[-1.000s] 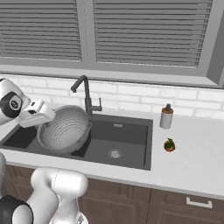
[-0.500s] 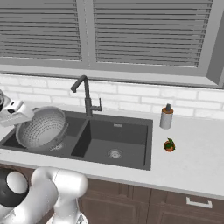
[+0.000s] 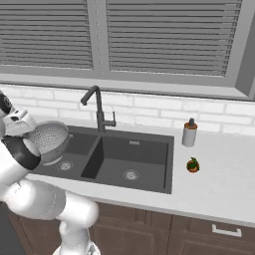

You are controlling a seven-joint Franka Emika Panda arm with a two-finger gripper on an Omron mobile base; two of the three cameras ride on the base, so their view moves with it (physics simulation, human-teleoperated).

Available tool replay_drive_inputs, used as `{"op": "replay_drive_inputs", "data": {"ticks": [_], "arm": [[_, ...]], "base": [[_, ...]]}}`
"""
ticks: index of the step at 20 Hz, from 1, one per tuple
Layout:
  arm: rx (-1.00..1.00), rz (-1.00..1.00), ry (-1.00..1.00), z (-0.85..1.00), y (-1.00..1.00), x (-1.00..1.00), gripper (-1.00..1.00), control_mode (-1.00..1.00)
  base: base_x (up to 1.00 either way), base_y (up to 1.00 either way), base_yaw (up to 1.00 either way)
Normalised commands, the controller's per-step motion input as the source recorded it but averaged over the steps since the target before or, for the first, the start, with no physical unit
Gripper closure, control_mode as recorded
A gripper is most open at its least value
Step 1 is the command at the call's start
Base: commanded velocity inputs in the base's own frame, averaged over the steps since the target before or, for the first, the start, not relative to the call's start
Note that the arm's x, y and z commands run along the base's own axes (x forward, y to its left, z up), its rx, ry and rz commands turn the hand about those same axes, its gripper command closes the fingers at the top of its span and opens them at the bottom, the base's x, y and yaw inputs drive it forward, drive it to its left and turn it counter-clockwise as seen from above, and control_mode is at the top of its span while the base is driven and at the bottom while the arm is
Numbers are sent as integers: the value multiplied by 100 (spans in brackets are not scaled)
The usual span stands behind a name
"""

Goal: Put the colander in the sink, put the orange in the colander, and turn on the sink faucet and pour water over the colander.

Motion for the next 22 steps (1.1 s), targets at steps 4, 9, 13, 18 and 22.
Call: {"op": "replay_drive_inputs", "data": {"ticks": [4, 9, 13, 18, 22], "arm": [[-9, 3, 10, -54, 53, 62, 100, -100], [-13, 11, 1, -71, 36, 36, 100, -100], [-8, 18, 0, -67, 3, 42, 100, -100], [-3, 21, 0, -52, 3, 50, 100, -100], [-2, 16, 0, -38, 10, 44, 100, -100]], "base": [[0, 0, 0], [0, 0, 0], [0, 0, 0], [0, 0, 0], [0, 0, 0]]}}
